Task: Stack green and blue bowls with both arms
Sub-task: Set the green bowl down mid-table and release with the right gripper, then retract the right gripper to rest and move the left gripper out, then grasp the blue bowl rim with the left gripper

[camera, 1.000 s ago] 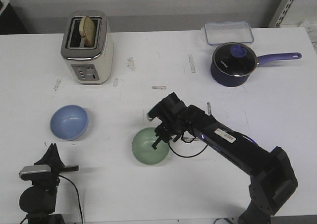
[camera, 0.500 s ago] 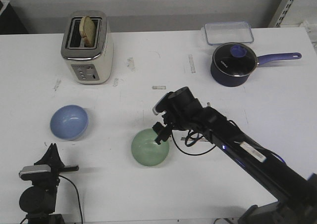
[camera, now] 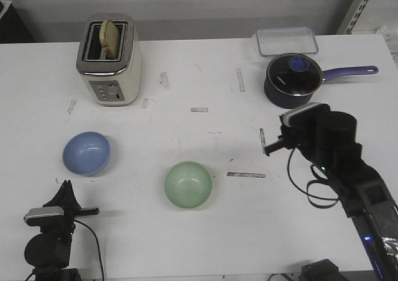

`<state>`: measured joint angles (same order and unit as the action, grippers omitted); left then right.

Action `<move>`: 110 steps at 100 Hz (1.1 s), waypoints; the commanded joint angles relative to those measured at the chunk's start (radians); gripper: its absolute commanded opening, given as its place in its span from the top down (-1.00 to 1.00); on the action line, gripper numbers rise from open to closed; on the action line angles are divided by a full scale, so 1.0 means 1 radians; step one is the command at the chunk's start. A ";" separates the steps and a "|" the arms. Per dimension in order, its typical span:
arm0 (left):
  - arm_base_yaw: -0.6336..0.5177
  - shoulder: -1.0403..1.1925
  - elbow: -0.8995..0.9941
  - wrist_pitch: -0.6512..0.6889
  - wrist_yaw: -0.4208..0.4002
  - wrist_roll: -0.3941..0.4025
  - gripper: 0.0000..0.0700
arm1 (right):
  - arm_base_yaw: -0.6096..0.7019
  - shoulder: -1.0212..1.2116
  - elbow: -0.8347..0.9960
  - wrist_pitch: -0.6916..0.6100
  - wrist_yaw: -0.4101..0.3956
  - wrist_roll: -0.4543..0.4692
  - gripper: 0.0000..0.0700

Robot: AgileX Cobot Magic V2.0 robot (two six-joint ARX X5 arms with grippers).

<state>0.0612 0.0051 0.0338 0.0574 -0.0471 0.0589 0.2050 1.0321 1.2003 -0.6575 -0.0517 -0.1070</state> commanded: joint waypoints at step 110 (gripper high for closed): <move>0.056 0.814 1.010 -0.401 -0.028 0.027 0.75 | -0.216 -0.487 -0.682 0.328 0.000 0.031 1.00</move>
<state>0.0967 0.7216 0.9867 -0.2916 -0.0727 0.0692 -0.0101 0.5426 0.5087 -0.3424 -0.0517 -0.0883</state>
